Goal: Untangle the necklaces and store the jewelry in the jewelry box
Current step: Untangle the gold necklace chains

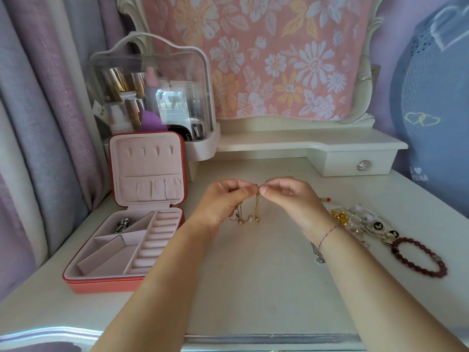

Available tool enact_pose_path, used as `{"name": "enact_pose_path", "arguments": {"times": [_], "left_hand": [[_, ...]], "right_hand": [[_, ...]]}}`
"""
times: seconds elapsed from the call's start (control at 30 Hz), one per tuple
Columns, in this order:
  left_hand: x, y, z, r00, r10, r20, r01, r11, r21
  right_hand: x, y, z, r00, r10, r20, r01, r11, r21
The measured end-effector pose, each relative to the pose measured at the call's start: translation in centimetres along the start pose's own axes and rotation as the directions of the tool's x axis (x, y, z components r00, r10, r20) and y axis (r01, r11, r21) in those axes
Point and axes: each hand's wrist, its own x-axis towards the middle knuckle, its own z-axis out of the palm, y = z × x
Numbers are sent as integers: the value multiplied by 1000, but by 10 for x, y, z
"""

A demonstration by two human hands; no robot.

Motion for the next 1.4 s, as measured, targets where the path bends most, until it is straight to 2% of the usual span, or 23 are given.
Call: {"name": "enact_pose_path", "arguments": {"times": [0.17, 0.4, 0.57, 0.87, 1.07, 1.17, 1.27, 1.4], "left_hand": [[0, -1, -1, 1000, -7, -3, 6, 999, -39], [1, 0, 0, 1000, 1, -13, -1, 1000, 10], [1, -2, 1, 999, -37, 11, 37, 999, -2], [1, -1, 1, 991, -72, 112, 74, 997, -12], [5, -1, 0, 998, -50, 27, 54, 987, -155], [5, -2, -1, 998, -54, 25, 57, 984, -166], [3, -2, 0, 995, -64, 71, 72, 990, -120], [2, -3, 1, 990, -80, 113, 89, 993, -76]], "right_hand": [[-1, 0, 1, 999, -40, 17, 41, 997, -66], [0, 2, 2, 995, -100, 2, 100, 988, -118], [0, 1, -2, 999, -24, -21, 25, 999, 33], [1, -1, 2, 994, 95, 49, -103, 975, 196], [-1, -1, 0, 994, 88, 62, -94, 989, 118], [0, -1, 1, 990, 128, 53, -133, 986, 102], [2, 0, 1, 982, 184, 48, -190, 945, 268], [3, -2, 0, 962, 211, 175, -270, 845, 462]]}}
